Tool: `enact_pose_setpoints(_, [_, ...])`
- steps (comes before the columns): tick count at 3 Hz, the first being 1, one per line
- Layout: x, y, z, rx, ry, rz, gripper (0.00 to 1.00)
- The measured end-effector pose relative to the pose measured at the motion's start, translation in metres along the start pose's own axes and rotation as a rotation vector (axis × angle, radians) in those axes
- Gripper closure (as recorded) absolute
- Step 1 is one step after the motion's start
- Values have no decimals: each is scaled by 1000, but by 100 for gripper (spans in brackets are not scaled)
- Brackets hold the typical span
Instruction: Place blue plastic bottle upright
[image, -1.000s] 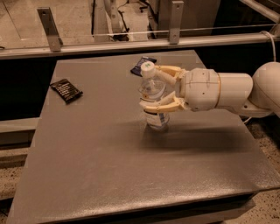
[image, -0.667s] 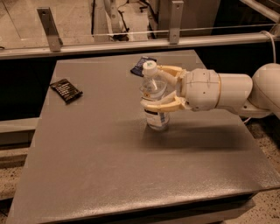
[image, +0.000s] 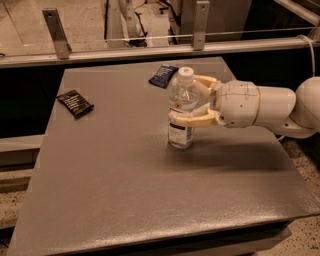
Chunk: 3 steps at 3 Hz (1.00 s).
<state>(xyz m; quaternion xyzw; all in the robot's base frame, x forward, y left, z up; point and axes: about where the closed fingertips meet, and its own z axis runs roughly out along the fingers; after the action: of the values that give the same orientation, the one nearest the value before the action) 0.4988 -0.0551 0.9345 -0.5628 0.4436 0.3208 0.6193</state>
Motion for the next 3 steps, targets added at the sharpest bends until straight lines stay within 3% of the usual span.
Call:
enact_pose_setpoints(2, [-1,0,0,0,0,0,12])
enact_pose_setpoints(3, [5,1,-14,19,13,19,0])
